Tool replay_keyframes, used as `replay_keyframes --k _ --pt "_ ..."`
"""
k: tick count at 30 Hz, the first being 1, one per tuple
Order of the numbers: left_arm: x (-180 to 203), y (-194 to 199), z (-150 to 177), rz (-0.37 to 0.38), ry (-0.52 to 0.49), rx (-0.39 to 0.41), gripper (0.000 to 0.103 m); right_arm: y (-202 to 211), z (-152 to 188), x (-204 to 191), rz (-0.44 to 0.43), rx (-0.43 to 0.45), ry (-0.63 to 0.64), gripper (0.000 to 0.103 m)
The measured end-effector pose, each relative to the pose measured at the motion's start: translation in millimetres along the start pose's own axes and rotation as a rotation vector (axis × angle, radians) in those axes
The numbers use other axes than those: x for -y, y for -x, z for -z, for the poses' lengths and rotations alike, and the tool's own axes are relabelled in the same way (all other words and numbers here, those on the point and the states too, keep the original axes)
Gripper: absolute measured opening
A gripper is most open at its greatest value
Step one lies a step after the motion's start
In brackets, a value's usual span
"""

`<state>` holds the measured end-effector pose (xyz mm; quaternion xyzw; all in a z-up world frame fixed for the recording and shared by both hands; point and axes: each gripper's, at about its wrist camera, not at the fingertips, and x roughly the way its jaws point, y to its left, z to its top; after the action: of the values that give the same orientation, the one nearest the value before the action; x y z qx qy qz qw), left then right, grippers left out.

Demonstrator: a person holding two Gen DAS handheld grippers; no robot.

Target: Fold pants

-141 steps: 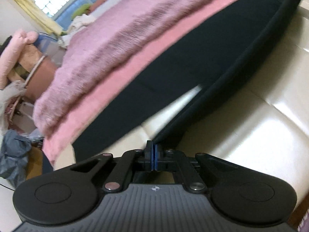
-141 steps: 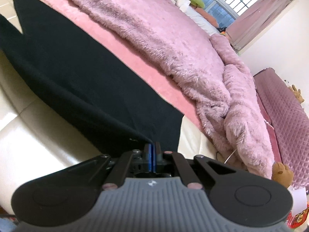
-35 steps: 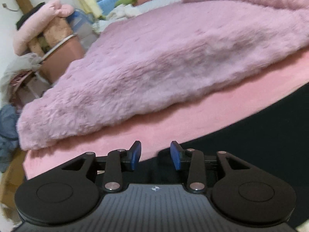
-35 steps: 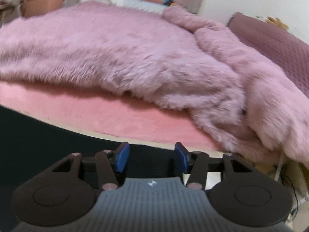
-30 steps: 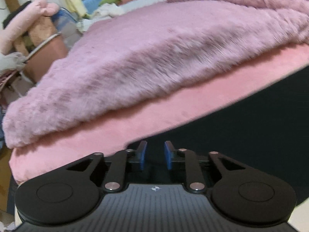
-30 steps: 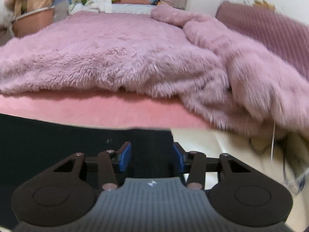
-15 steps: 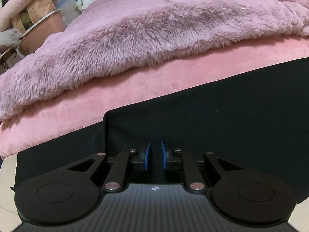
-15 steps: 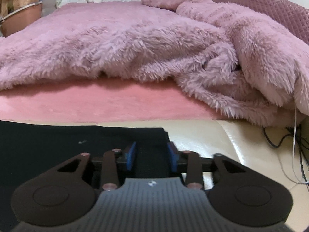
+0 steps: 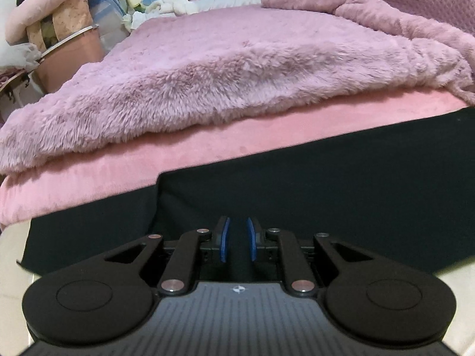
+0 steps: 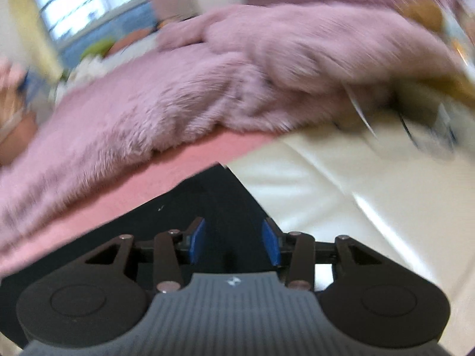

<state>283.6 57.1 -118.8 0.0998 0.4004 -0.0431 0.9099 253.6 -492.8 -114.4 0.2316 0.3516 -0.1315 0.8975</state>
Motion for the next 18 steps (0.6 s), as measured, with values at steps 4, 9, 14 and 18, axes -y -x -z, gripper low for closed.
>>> replay_keyframes --k 4,9,14,18 --pt "4.0 12.3 11.7 0.016 0.048 -0.025 0.018 1.5 27.9 30.0 -0.055 -0.046 -0.234 0.041" --pt "1.9 26.5 26.0 -0.002 0.105 -0.044 0.018 -17.4 46.9 37.8 -0.126 -0.059 -0.410 0.040" --pt "-5.5 40.6 34.1 -0.023 0.136 -0.048 0.018 -21.5 55.8 41.3 -0.103 -0.043 -0.454 0.009" --pt "-11.3 53.7 34.5 -0.036 0.150 -0.031 0.018 -10.5 52.3 51.0 -0.081 -0.034 -0.435 0.003"
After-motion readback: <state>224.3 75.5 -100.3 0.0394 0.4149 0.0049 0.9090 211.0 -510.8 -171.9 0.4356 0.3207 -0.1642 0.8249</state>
